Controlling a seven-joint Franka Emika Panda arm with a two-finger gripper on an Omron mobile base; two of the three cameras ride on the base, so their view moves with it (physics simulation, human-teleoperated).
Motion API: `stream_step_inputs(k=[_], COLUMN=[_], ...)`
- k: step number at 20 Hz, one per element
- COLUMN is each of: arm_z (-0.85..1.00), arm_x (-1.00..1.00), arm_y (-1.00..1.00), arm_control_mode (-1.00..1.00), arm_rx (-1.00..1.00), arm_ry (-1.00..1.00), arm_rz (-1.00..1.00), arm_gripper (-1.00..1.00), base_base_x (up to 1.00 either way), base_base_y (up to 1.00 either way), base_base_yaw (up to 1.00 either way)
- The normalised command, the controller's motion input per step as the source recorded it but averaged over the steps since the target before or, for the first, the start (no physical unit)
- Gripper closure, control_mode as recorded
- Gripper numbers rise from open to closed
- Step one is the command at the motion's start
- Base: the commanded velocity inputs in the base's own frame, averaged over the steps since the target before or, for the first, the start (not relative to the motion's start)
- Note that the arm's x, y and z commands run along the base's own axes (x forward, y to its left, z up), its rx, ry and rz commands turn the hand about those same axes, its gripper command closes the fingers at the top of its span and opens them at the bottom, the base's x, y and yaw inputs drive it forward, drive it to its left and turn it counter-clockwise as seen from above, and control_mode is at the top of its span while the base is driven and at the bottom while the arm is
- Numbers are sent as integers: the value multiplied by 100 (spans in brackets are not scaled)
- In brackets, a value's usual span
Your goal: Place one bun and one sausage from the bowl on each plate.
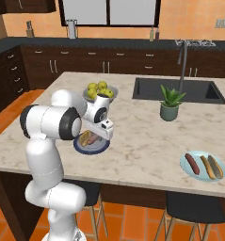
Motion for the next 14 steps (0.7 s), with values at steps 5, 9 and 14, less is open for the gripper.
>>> stream_step_inputs(k=[5, 9, 14], arm_z=[0, 6, 54], arm_x=[-13, -8, -31], arm_y=[0, 4, 7], arm_control_mode=[-100, -100, -100], arm_rx=[1, 0, -4], arm_ry=[0, 2, 2], arm_rz=[0, 0, 0], arm_gripper=[-100, -100, -100], base_base_x=[0, 0, 0], base_base_y=[0, 0, 0], base_base_yaw=[0, 0, 0])
